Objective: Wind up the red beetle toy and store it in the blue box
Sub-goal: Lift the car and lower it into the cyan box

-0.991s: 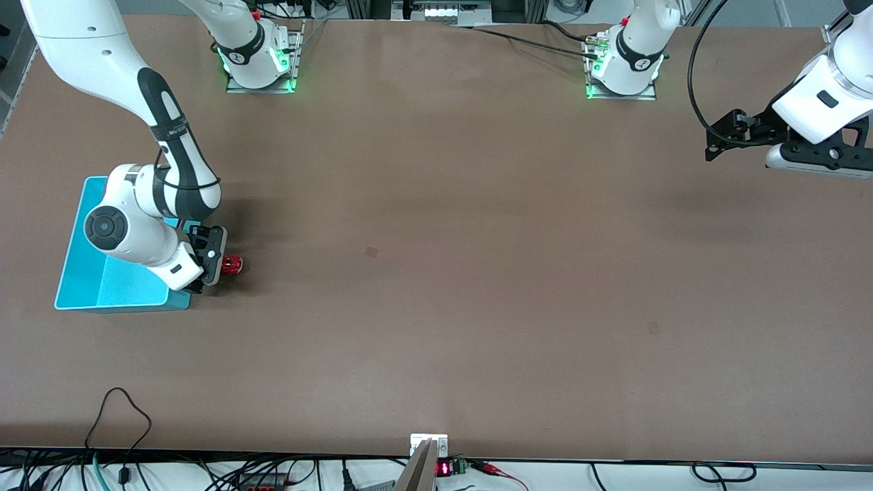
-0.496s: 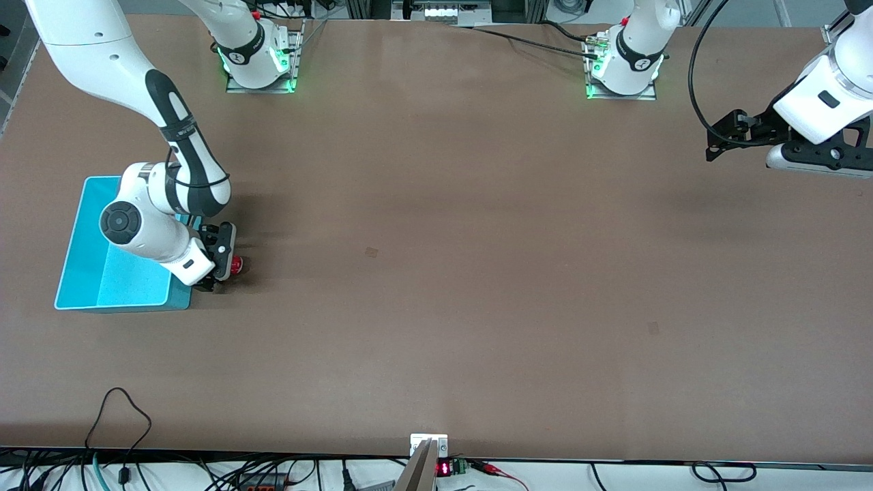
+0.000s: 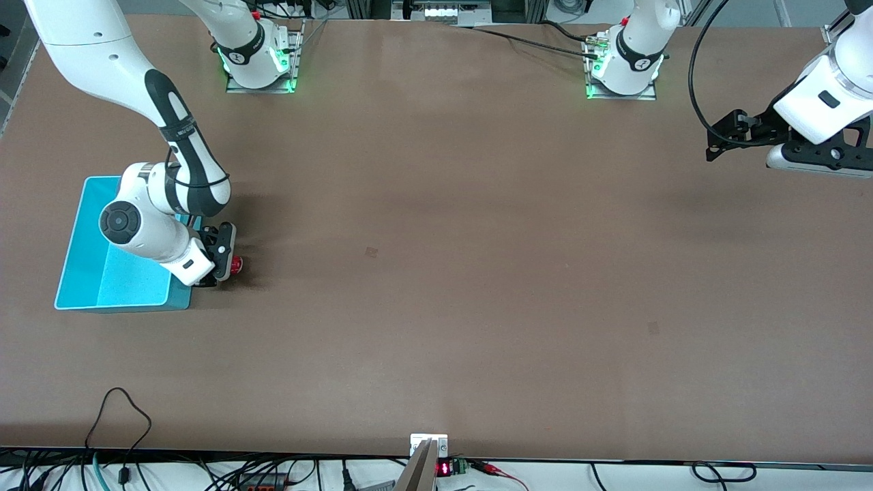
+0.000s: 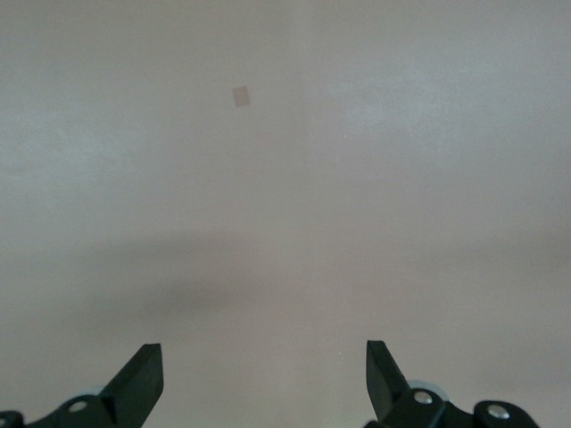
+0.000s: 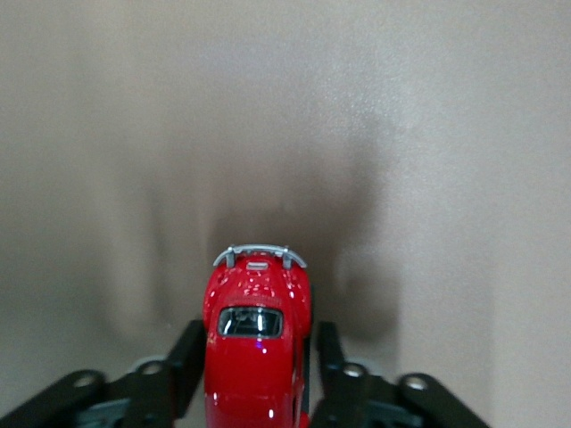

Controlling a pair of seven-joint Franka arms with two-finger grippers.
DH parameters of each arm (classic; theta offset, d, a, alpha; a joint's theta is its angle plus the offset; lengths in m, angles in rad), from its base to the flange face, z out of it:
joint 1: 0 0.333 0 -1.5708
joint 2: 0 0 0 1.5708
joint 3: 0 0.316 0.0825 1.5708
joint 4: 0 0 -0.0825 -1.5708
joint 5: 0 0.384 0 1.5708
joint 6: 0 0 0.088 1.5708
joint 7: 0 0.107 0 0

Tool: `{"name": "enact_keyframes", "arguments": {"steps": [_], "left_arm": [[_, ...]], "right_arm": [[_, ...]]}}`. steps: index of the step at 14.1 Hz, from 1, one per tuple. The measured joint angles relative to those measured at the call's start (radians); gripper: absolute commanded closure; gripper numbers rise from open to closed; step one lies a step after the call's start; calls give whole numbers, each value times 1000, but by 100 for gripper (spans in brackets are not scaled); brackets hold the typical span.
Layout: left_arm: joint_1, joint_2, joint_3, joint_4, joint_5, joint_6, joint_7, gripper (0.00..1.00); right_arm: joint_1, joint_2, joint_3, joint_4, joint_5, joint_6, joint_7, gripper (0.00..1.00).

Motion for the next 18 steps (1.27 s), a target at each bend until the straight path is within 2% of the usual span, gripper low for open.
{"name": "enact_keyframes", "arguments": {"steps": [2,7,9,12,16,18], "left_arm": [[0,0,0,0,0,0,0,0],[0,0,0,0,0,0,0,0],[0,0,0,0,0,0,-1,0],[0,0,0,0,0,0,-1,0],[0,0,0,0,0,0,-1,0],[0,0,0,0,0,0,-1,0]], "right_arm": [[1,-9,2,8,33,5,1,84],[21,-72,8,57,366,7,14,86],[28,-98,3,74,417,7,123,89],[29,-126,-37,85,407,-17,372,90],[28,-172,-81,92,230,-107,769,92],[28,-201,-109,97,199,-176,902,93]]}}
